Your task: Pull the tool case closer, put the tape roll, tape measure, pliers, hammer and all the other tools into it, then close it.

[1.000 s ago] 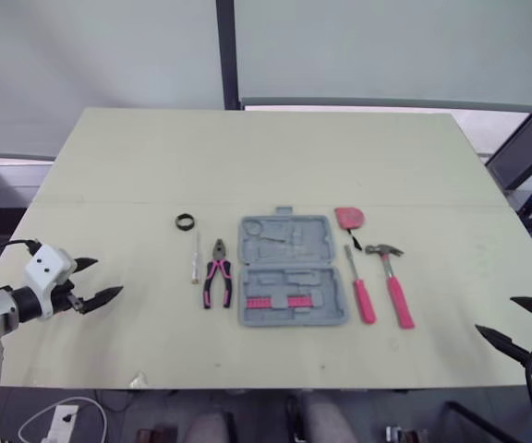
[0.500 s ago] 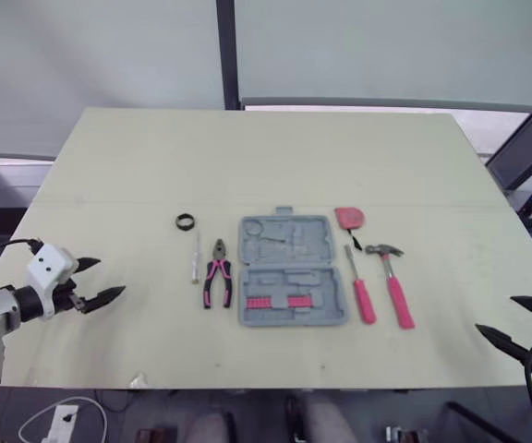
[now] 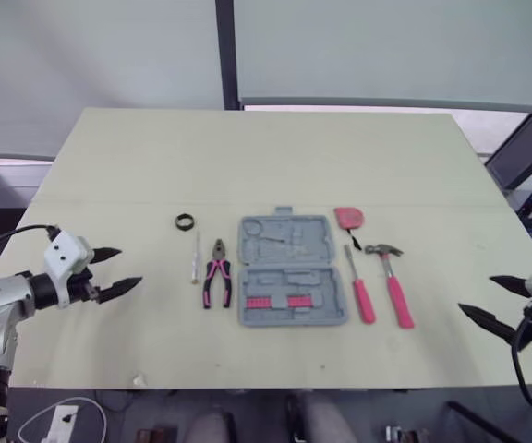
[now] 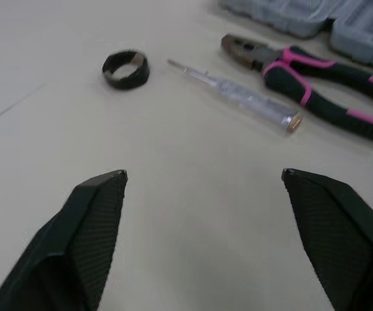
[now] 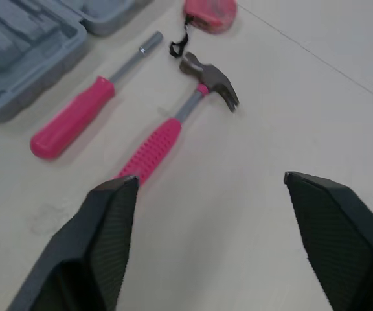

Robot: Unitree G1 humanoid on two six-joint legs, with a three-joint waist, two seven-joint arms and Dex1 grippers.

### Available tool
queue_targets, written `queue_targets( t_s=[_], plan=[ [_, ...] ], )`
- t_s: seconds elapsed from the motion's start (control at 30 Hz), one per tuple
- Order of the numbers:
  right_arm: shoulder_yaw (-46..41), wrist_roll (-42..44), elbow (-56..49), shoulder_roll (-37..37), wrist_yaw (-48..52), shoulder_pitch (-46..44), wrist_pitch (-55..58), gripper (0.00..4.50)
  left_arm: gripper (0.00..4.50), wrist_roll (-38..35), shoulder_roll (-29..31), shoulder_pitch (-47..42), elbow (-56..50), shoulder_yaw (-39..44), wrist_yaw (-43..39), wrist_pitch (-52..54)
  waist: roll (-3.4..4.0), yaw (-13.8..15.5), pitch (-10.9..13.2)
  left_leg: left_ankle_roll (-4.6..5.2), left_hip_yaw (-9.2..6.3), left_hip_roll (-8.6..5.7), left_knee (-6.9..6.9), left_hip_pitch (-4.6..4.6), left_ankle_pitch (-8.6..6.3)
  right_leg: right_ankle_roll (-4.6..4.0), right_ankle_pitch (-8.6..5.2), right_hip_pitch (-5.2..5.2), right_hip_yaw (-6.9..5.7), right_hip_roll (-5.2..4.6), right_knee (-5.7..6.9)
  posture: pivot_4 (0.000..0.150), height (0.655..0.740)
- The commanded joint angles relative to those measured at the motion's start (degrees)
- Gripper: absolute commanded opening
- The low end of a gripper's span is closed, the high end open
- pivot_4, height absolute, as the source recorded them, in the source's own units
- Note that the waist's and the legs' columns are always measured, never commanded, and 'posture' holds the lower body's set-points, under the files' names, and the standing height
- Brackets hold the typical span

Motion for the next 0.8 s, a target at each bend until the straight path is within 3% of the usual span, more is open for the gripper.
queue_targets(
  t_s=[0.03, 0.23, 0.47, 0.5, 0.57, 0.6, 0.67, 0.7, 0.8],
  plan=[
    [6.06, 0.29, -3.19, -0.82, -1.99, -6.03, 3.19, 2.24, 2.20, 0.62, -0.91, -3.11, -4.58, -4.18, -1.46, 1.35, 0.01, 0.04, 0.01, 0.00, 0.00, 0.00, 0.02, -0.02, 0.00, 0.00, 0.00, 0.00, 0.00, 0.00, 0.00, 0.150, 0.7400],
    [18.59, -2.07, -1.66, 0.75, -4.30, -18.39, 7.12, 2.24, 2.20, 4.32, -4.66, -10.05, -3.17, -10.91, -0.98, 0.75, 0.03, 0.04, 0.02, 0.00, 0.01, -0.02, 0.11, -0.22, 0.01, 0.00, 0.00, -0.24, -0.02, 0.05, 0.05, 0.150, 0.7400],
    [29.13, -7.20, 4.22, 4.08, -6.91, -28.45, 8.39, 2.24, 2.20, 8.90, -10.59, -16.58, 0.09, -16.88, 1.88, 1.64, 0.04, -0.01, 0.02, 0.01, 0.03, 0.00, 0.76, -1.09, 0.01, 0.01, 0.01, -1.07, -0.09, 0.05, 0.58, 0.150, 0.7400],
    [30.05, -7.86, 5.18, 4.58, -7.15, -29.45, 8.36, 2.19, 1.92, 9.25, -11.25, -17.41, 0.77, -17.37, 1.90, 1.68, 0.04, 0.00, 0.03, 0.01, 0.03, 0.00, 0.82, -1.11, 0.01, 0.01, 0.01, -1.07, -0.10, 0.05, 0.62, 0.150, 0.7400],
    [31.66, -8.73, 6.81, 5.46, -7.30, -31.23, 8.91, 1.69, 1.33, 9.99, -12.12, -18.58, 1.78, -18.54, 1.53, 2.20, 0.04, 0.00, 0.03, 0.01, 0.02, 0.01, 0.90, -1.11, 0.01, 0.01, 0.01, -1.07, -0.10, 0.05, 0.70, 0.150, 0.7400],
    [32.53, -9.24, 7.51, 5.88, -7.30, -31.94, 9.21, 1.32, 0.77, 10.97, -12.38, -19.07, 2.53, -19.38, 1.70, 2.13, 0.04, -0.04, 0.03, 0.01, 0.02, 0.01, 0.90, -1.11, 0.01, 0.01, 0.01, -1.07, -0.10, 0.05, 0.73, 0.150, 0.7400],
    [34.25, -10.51, 8.79, 6.66, -7.50, -33.07, 9.31, 0.37, 0.00, 12.99, -12.93, -19.95, 4.22, -20.78, 2.37, 0.98, 0.04, -0.10, 0.02, 0.01, 0.02, 0.01, 0.89, -1.10, 0.01, 0.01, 0.01, -1.07, -0.10, 0.05, 0.73, 0.150, 0.7400],
    [35.13, -11.42, 9.64, 7.20, -7.89, -33.70, 9.11, 0.06, 0.00, 13.48, -13.46, -20.49, 5.05, -21.24, 2.68, 0.86, 0.04, -0.15, 0.03, 0.01, 0.02, 0.01, 0.89, -1.10, 0.01, 0.01, 0.01, -1.08, -0.10, 0.05, 0.73, 0.150, 0.7400],
    [37.04, -13.34, 12.52, 9.10, -9.01, -36.12, 9.03, 0.06, 0.00, 15.01, -15.31, -22.23, 7.34, -22.70, 3.20, 0.11, 0.04, -0.10, 0.03, 0.01, 0.02, 0.02, 0.90, -1.11, 0.01, 0.01, 0.01, -1.08, -0.12, 0.05, 0.73, 0.150, 0.7400]
  ],
)
